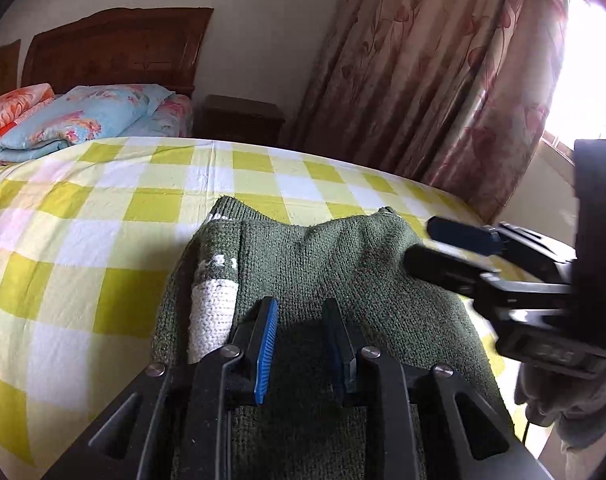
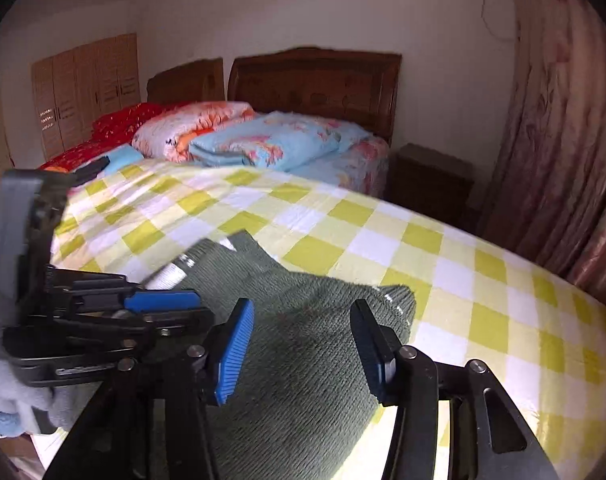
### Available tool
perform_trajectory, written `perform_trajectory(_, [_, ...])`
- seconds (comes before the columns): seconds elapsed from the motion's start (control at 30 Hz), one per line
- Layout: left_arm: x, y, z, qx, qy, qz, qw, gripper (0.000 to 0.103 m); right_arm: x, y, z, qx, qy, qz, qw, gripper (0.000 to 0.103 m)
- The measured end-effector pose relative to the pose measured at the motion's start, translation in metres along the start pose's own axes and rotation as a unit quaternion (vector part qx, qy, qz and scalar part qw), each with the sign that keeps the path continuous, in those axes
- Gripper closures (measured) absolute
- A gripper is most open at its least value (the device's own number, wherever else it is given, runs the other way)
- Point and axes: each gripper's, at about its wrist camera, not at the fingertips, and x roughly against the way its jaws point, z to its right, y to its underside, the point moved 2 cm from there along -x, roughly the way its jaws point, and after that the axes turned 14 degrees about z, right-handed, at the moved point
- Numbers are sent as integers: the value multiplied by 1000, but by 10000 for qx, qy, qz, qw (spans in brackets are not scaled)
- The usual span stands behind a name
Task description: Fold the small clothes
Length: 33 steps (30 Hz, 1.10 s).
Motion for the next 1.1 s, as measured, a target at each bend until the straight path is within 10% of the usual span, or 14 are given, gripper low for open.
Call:
perform_trajectory(0.17, [0, -2, -5, 185, 153, -102, 9997, 79, -26, 25, 40, -1026, -1, -117, 9947, 0])
perform_trajectory(0.2, [0, -4, -6, 274, 160, -222, 9993, 79, -22, 24, 43, -1126, 114, -105, 9935, 22])
perform_trajectory(0.23, [1, -9, -6, 406, 147, -354, 9984, 78, -17, 23, 44, -1159, 252, -87, 9929, 22])
perform_trajectory(0.3, [9, -23, -4, 547, 67, -410, 9976, 78, -5, 20, 43, -1108, 536, 48, 9924, 0])
perform_trajectory(0.43, [10, -56, 15, 32, -58, -132, 9999, 76, 13, 10, 36, -1196, 439, 417, 9910, 0])
perform_trajectory(0.63, [-63, -37, -7, -45, -244, -974, 9949, 79, -16, 26, 16, -564, 422, -269, 9972, 0])
perform_trajectory(0.87, [-37, -46, -31, 693, -10, -439, 9966, 84, -1, 24, 21, -878, 472, -59, 9950, 0])
perform_trajectory(1.0, [36, -62, -15, 246, -447, 649, 9966, 81, 49, 9, 5, -784, 477, 515, 9945, 0])
perform_trajectory(1.1, [62, -45, 3, -209, -434, 527, 9974, 76, 81, 8, -20, -560, 298, 717, 9954, 0])
